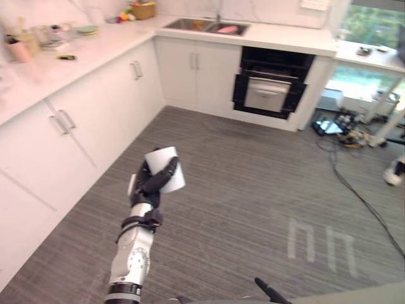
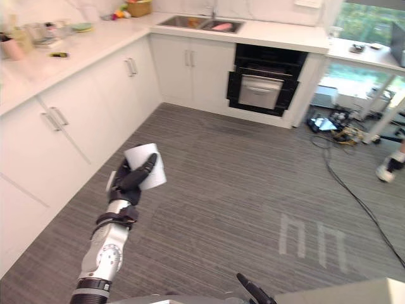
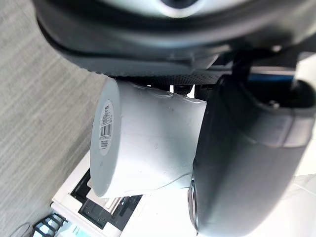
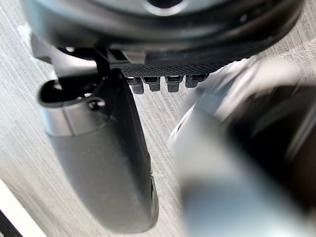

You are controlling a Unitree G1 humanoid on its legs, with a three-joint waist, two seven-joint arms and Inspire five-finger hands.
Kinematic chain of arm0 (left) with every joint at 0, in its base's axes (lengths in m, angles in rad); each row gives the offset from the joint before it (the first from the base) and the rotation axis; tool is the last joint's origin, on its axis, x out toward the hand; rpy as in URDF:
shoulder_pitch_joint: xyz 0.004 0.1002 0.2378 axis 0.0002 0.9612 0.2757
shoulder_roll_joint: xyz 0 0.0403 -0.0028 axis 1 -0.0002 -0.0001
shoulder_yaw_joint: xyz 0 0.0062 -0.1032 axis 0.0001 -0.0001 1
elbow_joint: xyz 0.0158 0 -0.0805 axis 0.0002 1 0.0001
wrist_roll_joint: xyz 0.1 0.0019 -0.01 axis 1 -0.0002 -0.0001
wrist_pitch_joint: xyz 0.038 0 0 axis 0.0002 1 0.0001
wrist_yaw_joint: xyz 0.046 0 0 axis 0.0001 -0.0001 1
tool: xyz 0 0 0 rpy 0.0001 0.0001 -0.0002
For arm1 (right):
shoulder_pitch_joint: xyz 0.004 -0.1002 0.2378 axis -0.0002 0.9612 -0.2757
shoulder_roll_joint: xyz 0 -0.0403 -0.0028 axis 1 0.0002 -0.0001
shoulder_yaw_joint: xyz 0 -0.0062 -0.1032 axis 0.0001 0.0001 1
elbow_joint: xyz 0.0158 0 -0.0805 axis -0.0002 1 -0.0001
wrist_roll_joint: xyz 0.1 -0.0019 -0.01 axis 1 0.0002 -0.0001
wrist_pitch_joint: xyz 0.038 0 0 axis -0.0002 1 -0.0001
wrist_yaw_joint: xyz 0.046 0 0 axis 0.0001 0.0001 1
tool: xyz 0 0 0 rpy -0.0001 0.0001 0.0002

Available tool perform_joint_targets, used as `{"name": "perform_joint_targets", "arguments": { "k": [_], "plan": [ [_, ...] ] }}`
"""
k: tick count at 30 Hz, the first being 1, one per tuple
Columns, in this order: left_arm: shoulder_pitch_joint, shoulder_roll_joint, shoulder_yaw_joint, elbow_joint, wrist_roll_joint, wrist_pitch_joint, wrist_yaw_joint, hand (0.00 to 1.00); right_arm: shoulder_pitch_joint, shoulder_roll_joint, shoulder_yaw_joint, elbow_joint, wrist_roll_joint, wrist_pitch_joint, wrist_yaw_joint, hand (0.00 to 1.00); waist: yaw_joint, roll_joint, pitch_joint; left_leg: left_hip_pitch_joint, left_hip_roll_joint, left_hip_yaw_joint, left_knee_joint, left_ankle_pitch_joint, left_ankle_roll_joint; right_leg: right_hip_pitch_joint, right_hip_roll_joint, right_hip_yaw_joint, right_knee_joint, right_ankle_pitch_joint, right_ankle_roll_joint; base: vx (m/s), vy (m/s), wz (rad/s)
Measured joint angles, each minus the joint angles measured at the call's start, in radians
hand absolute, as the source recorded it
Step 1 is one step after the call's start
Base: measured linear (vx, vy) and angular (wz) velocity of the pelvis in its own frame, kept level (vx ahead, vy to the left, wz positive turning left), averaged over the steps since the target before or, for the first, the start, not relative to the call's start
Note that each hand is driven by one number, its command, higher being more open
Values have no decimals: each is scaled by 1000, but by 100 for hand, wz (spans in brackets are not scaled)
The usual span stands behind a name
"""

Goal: Walk over to the sink, pick up the cup, carry it to the dishwasher, place the cup inside the dishwasher, then close the dishwasher door

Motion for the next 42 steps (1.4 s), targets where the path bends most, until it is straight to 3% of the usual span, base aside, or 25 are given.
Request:
{"name": "perform_joint_targets", "arguments": {
  "k": [1, 2, 3, 7, 10, 13, 14, 15, 18, 19, 21, 23, 24, 27, 28, 30, 31, 32, 33, 35, 36, 38, 40, 41, 42],
  "plan": [
    [2, -1, -12, 6, 5, 15, 18, 0, 4, 8, -2, -2, 9, -15, -1, 100, -5, 0, 0, 13, -9, -18, -2, -2, 9, -39, -4, 25, 87, 50, -48, 39, 161, 75],
    [3, 2, -24, 16, 10, 29, 29, 0, 1, 24, -1, -8, 30, -39, 1, 100, -14, 15, 3, 33, -13, -55, -3, -6, 22, -93, 15, 68, 179, 67, -25, 128, 133, 82],
    [3, 3, -24, 20, 24, 29, 28, 0, -5, 45, 6, -26, 31, -54, 0, 100, -20, 16, 4, 44, -7, -89, -7, -10, 29, -109, 67, 78, 148, 7, 19, 119, 71, 81],
    [-9, 19, -25, 13, 58, 31, 34, 0, -1, 76, 42, -107, 24, -86, -15, 100, -19, 11, 6, 83, -4, -141, -25, -23, 48, -155, 163, 60, -74, -17, 52, 192, -13, 50],
    [-42, 21, -33, -24, 73, 73, 48, 0, 5, 85, 85, -193, 14, -110, -55, 100, -11, 10, 4, 131, 8, -145, -4, -97, 38, -170, 213, 23, -393, 65, 79, 292, -73, 2],
    [-42, 10, -67, -104, 75, 82, 40, 0, 27, 82, 117, -255, -1, -122, -83, 100, -11, 14, -16, 189, 17, -156, 36, -209, 27, -167, 226, 9, -461, 182, 31, 544, -173, 8],
    [-42, 1, -85, -119, 82, 82, 35, 0, 43, 82, 120, -288, -10, -122, -97, 100, -21, 45, -36, 211, 48, -171, 23, -241, 15, -167, 247, -10, -425, 228, 21, 738, -216, 34],
    [-43, -7, -105, -119, 95, 83, 30, 0, 61, 80, 131, -330, -9, -123, -116, 100, -24, 86, -56, 237, 83, -166, 14, -222, -26, -169, 271, -37, -388, 202, 22, 635, -175, 40],
    [-39, -36, -126, -113, 96, 85, 24, 0, 77, 77, 161, -441, 0, -125, -147, 100, -51, 91, -59, 158, 109, -142, 280, -143, -140, -120, 265, -67, -326, 137, -7, 570, -202, 25],
    [-38, -60, -134, -110, 121, 83, 14, 0, 97, 78, 168, -522, 25, -153, -155, 100, -49, 93, -57, 48, 133, -114, 590, 38, -238, -34, 272, -63, -331, 73, -20, 434, -166, 7],
    [-35, -79, -124, -111, 135, 74, 3, 0, 96, 75, 177, -566, 39, -194, -157, 100, -43, 101, -45, -60, 196, -72, 851, 131, -226, 62, 306, -42, -369, 17, -35, 586, -138, -22],
    [-11, -86, -103, -140, 138, 59, -6, 0, 80, 74, 200, -621, 76, -257, -155, 100, -21, 111, -38, -179, 260, -32, 1002, 73, -145, 173, 346, 20, -419, -27, -40, 560, -77, -73],
    [3, -87, -89, -153, 151, 47, -7, 0, 67, 73, 210, -649, 99, -277, -146, 100, -2, 107, -36, -225, 275, -15, 981, 40, -108, 204, 346, 53, -438, -35, -44, 386, -12, -88],
    [40, -89, -39, -209, 189, 21, -7, 0, 10, 76, 259, -795, 148, -298, -141, 100, 43, 99, -30, -338, 296, 43, 687, -40, -87, 263, 319, 178, -465, -59, -32, 513, 84, -130],
    [49, -89, -30, -226, 198, 19, -7, 0, -4, 76, 269, -824, 153, -300, -141, 100, 45, 94, -27, -345, 286, 52, 595, -41, -91, 276, 304, 196, -463, -62, -19, 595, 203, -101],
    [100, -91, -30, -308, 217, 9, -5, 0, -65, 68, 288, -883, 153, -327, -128, 100, 52, 86, -22, -338, 209, 42, 112, 52, -154, 314, 242, 265, -468, -112, 18, 609, 290, -82],
    [105, -92, -30, -327, 222, 6, -5, 0, -83, 63, 287, -884, 153, -333, -125, 100, 52, 96, -17, -339, 205, 44, 33, 75, -183, 329, 240, 279, -474, -126, 25, 766, 477, -77],
    [108, -81, -27, -338, 229, -6, -6, 0, -105, 57, 283, -869, 153, -332, -126, 100, 65, 98, -7, -330, 199, 53, 30, 191, -196, 375, 225, 311, -482, -160, 42, 771, 497, -71],
    [122, -66, -19, -334, 230, -10, -4, 0, -104, 67, 293, -852, 152, -317, -126, 100, 71, 66, -11, -323, 182, 64, 99, 213, -173, 400, 186, 333, -480, -161, 36, 769, 482, -68],
    [133, -52, 12, -333, 232, -16, -2, 0, -105, 71, 308, -853, 152, -301, -120, 100, 64, 54, -11, -350, 169, 65, 249, 110, -80, 410, 162, 353, -440, -120, 38, 632, 350, -28],
    [135, -52, 27, -333, 238, -19, -2, 0, -112, 63, 307, -852, 152, -279, -119, 100, 61, 49, -13, -355, 162, 72, 331, 48, -61, 414, 149, 361, -404, -85, 53, 644, 330, -11],
    [141, -50, 53, -333, 250, -21, -2, 0, -127, 62, 291, -836, 151, -240, -118, 100, 61, 34, -19, -314, 143, 94, 368, -3, -39, 407, 118, 335, -324, 13, 107, 560, 248, -21],
    [159, -35, 63, -333, 250, -34, -4, 0, -130, 89, 272, -821, 149, -218, -122, 100, 61, 18, -24, -214, 104, 98, 297, -11, -28, 325, 89, 293, -117, 169, 243, 592, 231, -31],
    [162, -18, 63, -334, 250, -64, -9, 0, -123, 104, 268, -831, 141, -219, -121, 100, 51, 12, -28, -120, 68, 85, 189, -34, -29, 217, 67, 258, 130, 182, 259, 380, 109, -10],
    [159, -15, 62, -333, 251, -78, -11, 0, -120, 109, 268, -832, 132, -221, -120, 100, 44, 6, -30, -88, 48, 83, 156, -39, -28, 163, 47, 224, 242, 159, 235, 498, 113, -5]
  ]
}}
